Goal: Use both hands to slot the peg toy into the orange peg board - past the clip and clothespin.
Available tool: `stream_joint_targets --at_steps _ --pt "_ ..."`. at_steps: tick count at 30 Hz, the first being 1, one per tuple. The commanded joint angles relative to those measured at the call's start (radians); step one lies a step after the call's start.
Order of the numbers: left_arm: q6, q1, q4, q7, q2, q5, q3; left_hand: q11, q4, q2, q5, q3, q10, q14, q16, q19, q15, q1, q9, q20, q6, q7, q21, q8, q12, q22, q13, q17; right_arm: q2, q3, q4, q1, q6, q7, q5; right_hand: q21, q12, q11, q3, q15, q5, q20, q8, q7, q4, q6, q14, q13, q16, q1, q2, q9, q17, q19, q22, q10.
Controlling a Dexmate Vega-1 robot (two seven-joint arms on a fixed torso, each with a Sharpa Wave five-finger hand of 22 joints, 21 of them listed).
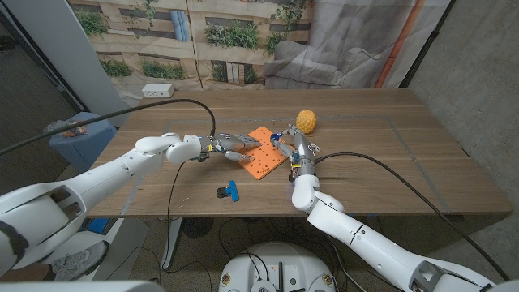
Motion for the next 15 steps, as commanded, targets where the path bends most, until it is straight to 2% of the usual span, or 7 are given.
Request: stream_joint_targets --at_steps 1,15 --pt "0.000 0.010 -0.017 -0.001 0.008 0.000 -0.008 -0.003 0.001 0.075 -0.002 0.008 0.035 0.007 0.006 0.006 -0.061 -0.001 0.008 -0.144 0.053 0.000 0.006 0.007 0.006 0.006 0.006 0.004 0.004 -0.003 0.022 0.003 0.014 0.002 0.001 0.006 0.000 -0.007 0.000 -0.040 0.004 -0.001 0.024 -0.079 -0.003 0.093 -0.001 0.004 0.000 0.042 0.033 0.004 0.004 -0.001 0.002 -0.001" --pt "0.008 0.019 -0.031 -0.006 0.014 0.002 -0.015 -0.004 0.001 0.075 -0.002 0.009 0.036 0.008 0.006 0.006 -0.061 -0.002 0.008 -0.144 0.054 0.000 0.006 0.008 0.006 0.006 0.006 0.004 0.022 0.007 0.067 0.007 0.044 -0.018 0.022 0.007 -0.002 -0.008 0.001 -0.043 0.003 -0.002 0.024 -0.079 -0.003 0.091 -0.001 0.004 0.001 0.053 0.034 0.003 0.007 -0.003 0.002 0.000"
